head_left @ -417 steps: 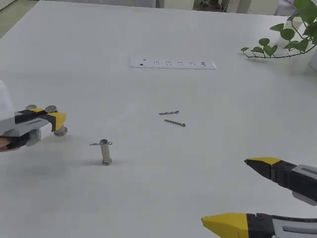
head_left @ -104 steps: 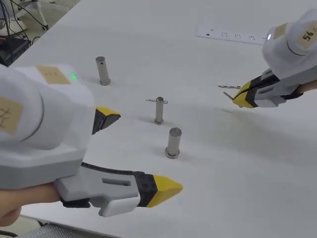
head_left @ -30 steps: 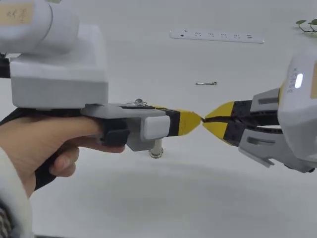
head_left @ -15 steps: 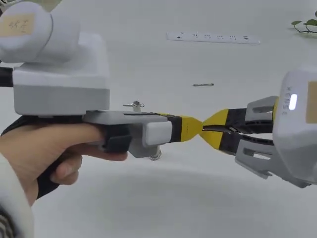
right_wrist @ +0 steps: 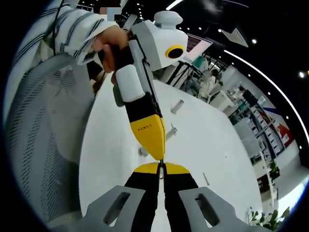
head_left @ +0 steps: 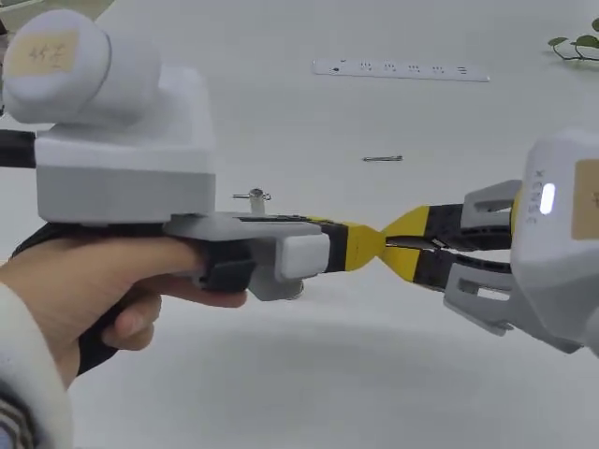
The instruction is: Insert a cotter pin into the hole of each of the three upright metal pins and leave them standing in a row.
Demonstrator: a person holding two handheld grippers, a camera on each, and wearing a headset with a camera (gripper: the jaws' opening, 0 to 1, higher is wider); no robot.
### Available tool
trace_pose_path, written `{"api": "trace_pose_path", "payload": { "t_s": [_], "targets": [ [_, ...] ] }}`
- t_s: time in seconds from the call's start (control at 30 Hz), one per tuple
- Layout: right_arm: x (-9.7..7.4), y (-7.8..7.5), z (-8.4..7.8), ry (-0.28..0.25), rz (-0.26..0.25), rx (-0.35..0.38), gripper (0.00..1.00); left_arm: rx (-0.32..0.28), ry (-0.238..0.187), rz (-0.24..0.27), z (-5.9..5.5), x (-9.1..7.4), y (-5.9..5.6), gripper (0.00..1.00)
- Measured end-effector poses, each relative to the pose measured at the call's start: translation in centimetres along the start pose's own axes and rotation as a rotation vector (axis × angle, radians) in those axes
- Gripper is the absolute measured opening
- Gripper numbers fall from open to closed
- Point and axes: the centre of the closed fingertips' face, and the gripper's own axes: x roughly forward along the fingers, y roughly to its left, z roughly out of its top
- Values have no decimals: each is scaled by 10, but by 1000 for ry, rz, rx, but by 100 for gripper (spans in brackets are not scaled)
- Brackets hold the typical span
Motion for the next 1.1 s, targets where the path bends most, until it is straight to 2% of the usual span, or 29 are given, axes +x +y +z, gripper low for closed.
{"api": "trace_pose_path", "payload": {
  "t_s": [0.3, 0.37, 0.83, 1.03, 1.1],
  "targets": [
    [-1, 2, -1, 3, 3, -10, 3, 9, 4, 5, -1, -2, 6, 3],
    [-2, 2, -1, 2, 3, -10, 3, 28, 4, 11, -1, -2, 8, 1],
    [-5, 1, -1, -6, -4, -22, 3, 128, -2, 8, 0, -3, 5, 1],
    [-7, -1, -1, -21, -8, -14, 4, 143, -13, 2, 2, -3, 2, 1],
    [-8, 0, -2, -24, 0, -3, 7, 142, -19, -1, 3, -3, 2, 1]
  ]
}}
